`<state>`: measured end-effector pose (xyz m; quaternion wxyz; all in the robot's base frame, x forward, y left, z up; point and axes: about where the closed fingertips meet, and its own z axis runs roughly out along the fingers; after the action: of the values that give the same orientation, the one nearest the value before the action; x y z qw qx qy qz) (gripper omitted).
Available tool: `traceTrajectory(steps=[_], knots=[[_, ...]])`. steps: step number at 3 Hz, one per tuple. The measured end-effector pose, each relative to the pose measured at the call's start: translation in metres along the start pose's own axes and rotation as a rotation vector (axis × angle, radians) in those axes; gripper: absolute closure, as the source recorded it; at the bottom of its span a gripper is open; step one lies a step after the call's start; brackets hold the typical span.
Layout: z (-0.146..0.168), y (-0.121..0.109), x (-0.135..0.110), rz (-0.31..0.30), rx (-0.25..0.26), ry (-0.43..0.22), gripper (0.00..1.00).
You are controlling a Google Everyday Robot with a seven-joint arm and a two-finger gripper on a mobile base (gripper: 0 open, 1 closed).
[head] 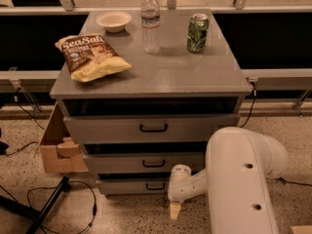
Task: Open bottom drawer
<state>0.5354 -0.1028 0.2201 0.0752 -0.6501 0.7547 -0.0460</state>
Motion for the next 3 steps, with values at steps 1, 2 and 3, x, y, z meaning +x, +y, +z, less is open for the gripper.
traceTrajectory(steps=[1, 2, 3], knots=[[0.011, -0.011, 0.004, -0.022, 0.028, 0.017, 0.00], [0.024, -0.020, 0.011, -0.017, 0.051, 0.016, 0.00], [0.039, -0.029, 0.015, 0.006, 0.071, 0.000, 0.00]])
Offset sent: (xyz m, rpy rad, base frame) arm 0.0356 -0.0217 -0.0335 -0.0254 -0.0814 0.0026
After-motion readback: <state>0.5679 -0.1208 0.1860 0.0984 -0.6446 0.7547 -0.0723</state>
